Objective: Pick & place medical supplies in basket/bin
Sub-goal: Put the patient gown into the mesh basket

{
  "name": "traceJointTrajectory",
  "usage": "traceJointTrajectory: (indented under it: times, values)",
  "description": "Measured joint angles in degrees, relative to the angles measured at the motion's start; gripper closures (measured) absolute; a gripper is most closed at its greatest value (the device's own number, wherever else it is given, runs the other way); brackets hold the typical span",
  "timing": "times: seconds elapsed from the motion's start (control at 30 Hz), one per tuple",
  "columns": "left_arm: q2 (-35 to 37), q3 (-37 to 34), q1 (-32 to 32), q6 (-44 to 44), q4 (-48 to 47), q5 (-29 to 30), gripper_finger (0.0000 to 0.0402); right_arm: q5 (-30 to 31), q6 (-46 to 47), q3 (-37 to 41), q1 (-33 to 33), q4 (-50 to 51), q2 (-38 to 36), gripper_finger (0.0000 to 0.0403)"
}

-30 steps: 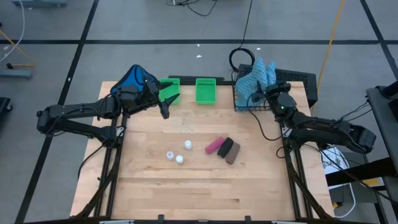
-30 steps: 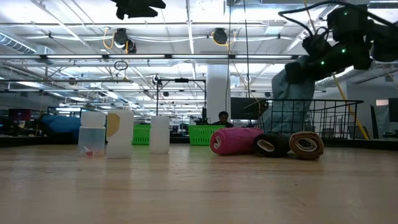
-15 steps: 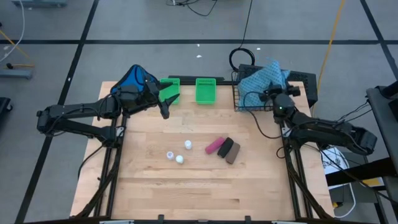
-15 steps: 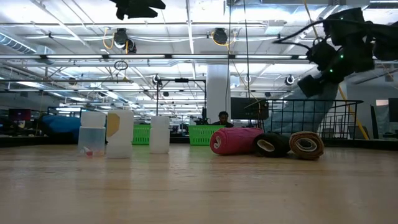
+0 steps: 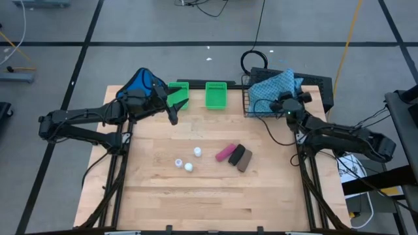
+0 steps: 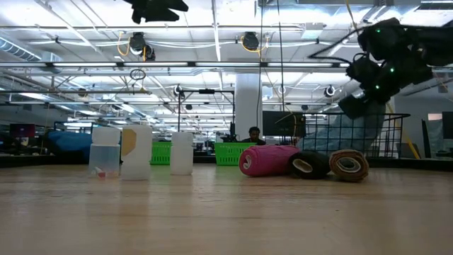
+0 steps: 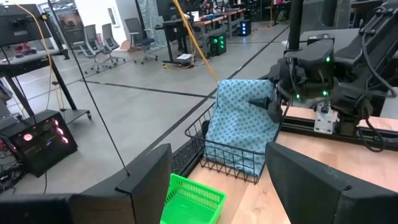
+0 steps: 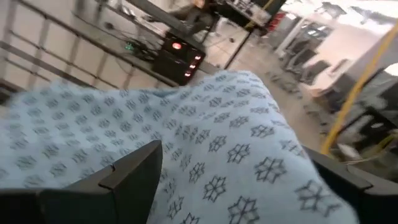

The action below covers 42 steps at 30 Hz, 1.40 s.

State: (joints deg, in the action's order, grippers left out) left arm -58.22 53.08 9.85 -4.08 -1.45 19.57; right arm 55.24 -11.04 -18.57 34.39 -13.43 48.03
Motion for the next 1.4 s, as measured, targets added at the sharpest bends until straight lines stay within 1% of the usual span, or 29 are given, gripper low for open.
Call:
traceJointTrajectory:
  times: [0.13, 0.2, 0.27, 0.5, 0.6, 0.73, 0.87, 0.97, 1.1, 1.2, 1.4]
  values:
    - [0.0, 0.0, 0.0, 0.39, -0.1, 0.0, 0.0133, -5.92, 7.28, -4.73, 0.4, 8.34, 0.0, 0.0097]
    - [0.0, 0.0, 0.0, 0.39, -0.12, 0.0, 0.0133, -7.51, 9.63, -6.74, 0.42, 9.83, 0.0, 0.0097]
    - [0.0, 0.0, 0.0, 0.4, -0.09, 0.0, 0.0133, -7.57, 9.65, -8.36, 0.42, 10.42, 0.0, 0.0096]
    - [0.0, 0.0, -0.01, 0.36, -0.09, 0.0, 0.0133, -7.36, 4.74, -13.0, 0.47, 10.41, 0.0, 0.0098]
    - [0.0, 0.0, 0.0, 0.36, -0.09, 0.0, 0.0133, -8.51, 4.48, -15.74, 0.48, 11.7, 0.0, 0.0099]
    - [0.0, 0.0, 0.0, 0.36, -0.09, 0.0, 0.0133, -14.05, 10.39, -23.3, 0.5, 22.09, 1.28, 0.0104]
    - [0.0, 0.0, -0.01, 0.34, -0.09, -0.01, 0.0133, -17.92, 14.45, -33.49, 0.52, 37.39, 6.56, 0.0125]
    - [-0.02, 0.0, 0.0, 0.36, -0.09, -0.02, 0.0133, -19.54, 15.53, -40.16, 0.86, 48.85, 12.96, 0.0153]
    - [-0.02, 0.0, -0.01, 1.18, -0.16, -0.05, 0.0133, -19.56, 15.96, -45.13, 3.72, 59.58, 22.07, 0.0212]
    - [-0.04, 0.0, -0.02, 1.7, -0.54, -0.07, 0.0133, -19.85, 15.44, -45.33, 7.07, 62.23, 27.49, 0.0267]
    - [-0.04, 0.0, -0.01, 2.94, -2.22, -0.11, 0.0133, -26.0, 13.63, -45.34, 13.08, 63.19, 35.65, 0.0375]
